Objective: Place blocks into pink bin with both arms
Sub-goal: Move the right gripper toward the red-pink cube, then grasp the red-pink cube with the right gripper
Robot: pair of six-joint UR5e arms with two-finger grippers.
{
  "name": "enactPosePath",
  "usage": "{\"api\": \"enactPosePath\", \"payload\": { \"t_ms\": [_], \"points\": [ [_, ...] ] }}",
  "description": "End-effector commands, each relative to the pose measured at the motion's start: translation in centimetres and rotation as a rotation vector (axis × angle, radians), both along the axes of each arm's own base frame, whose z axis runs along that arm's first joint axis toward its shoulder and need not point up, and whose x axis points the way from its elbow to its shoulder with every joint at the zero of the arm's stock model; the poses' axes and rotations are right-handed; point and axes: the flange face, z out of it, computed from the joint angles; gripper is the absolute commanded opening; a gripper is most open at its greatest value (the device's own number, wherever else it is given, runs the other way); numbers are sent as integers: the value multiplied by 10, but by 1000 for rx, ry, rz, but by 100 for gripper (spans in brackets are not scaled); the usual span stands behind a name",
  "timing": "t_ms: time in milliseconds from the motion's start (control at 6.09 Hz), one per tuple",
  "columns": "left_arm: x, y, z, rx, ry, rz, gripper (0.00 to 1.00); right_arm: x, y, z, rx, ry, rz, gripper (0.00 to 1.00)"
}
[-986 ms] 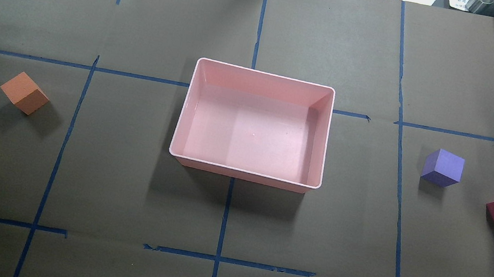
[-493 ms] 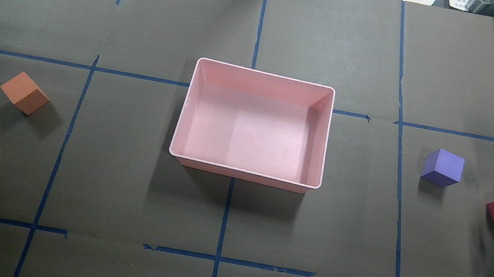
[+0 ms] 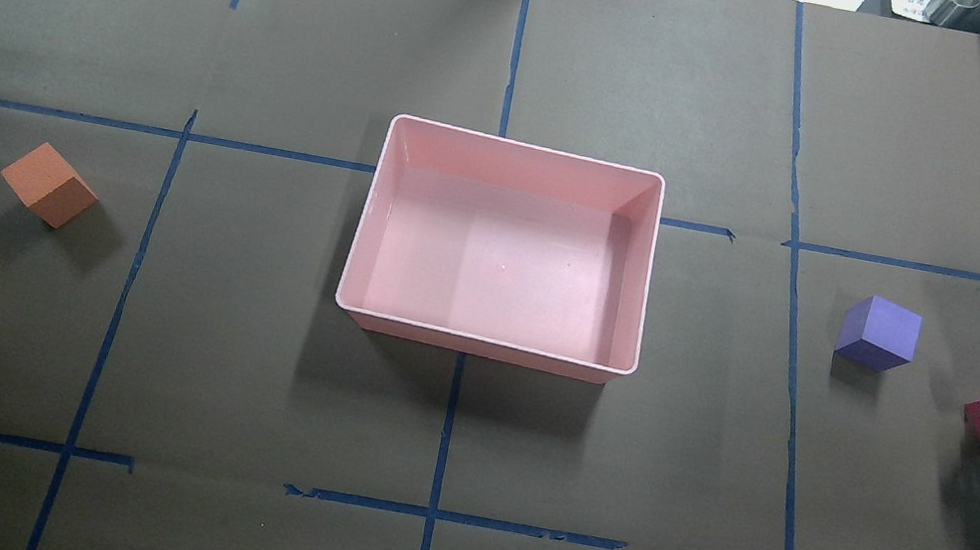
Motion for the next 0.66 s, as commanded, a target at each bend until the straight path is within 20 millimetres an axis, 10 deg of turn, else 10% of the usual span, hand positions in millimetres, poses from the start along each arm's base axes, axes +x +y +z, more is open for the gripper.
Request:
{"api": "enactPosePath", "payload": {
  "t_ms": [0,329,493],
  "points": [
    [0,0,0,1,0,0,100,-7,-1,3,3,10,-13,50],
    [0,-1,-1,4,0,1,100,-13,-6,-31,25,-38,-18,37],
    [0,-1,-1,5,0,1,100,-18,-10,-83,9,-53,-25,37]
  ]
}}
